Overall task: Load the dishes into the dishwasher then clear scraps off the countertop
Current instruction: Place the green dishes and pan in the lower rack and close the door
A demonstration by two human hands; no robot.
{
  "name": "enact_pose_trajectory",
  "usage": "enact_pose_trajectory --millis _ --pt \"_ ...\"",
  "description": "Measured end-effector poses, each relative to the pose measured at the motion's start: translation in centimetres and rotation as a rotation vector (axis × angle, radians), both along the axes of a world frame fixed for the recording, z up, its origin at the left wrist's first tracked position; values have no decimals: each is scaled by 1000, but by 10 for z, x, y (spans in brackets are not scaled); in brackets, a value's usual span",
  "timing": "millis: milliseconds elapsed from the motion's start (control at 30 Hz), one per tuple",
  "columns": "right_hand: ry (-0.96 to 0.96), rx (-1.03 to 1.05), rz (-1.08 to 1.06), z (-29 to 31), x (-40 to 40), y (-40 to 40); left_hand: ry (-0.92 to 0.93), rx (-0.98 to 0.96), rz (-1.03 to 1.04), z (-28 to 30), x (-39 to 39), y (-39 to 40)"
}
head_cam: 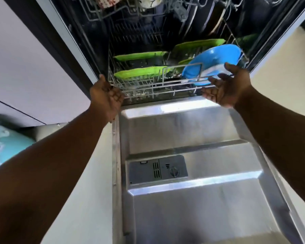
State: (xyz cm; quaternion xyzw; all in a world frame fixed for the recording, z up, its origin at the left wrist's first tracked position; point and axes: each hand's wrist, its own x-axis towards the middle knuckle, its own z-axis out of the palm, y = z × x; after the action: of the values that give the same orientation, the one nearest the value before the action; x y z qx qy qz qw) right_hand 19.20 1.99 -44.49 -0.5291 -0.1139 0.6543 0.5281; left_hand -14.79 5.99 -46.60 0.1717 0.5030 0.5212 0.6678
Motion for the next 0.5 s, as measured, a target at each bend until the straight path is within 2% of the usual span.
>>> enact_pose_trajectory --millis 167,300,367,500 --pt "-38 -66 -16 -5 -9 -36 -38 -4 -105 8 -3 -29" --pt "-114 -320 -89 -38 -25 -139 -59 -232 -121 -24 -17 -117" --pt "-302 -436 -161 -65 -32 -212 -44 -425 -125 -42 -28 -183" --pt "-982 -789 -81 -105 -46 -370 -66 -769 -119 -58 -47 -325"
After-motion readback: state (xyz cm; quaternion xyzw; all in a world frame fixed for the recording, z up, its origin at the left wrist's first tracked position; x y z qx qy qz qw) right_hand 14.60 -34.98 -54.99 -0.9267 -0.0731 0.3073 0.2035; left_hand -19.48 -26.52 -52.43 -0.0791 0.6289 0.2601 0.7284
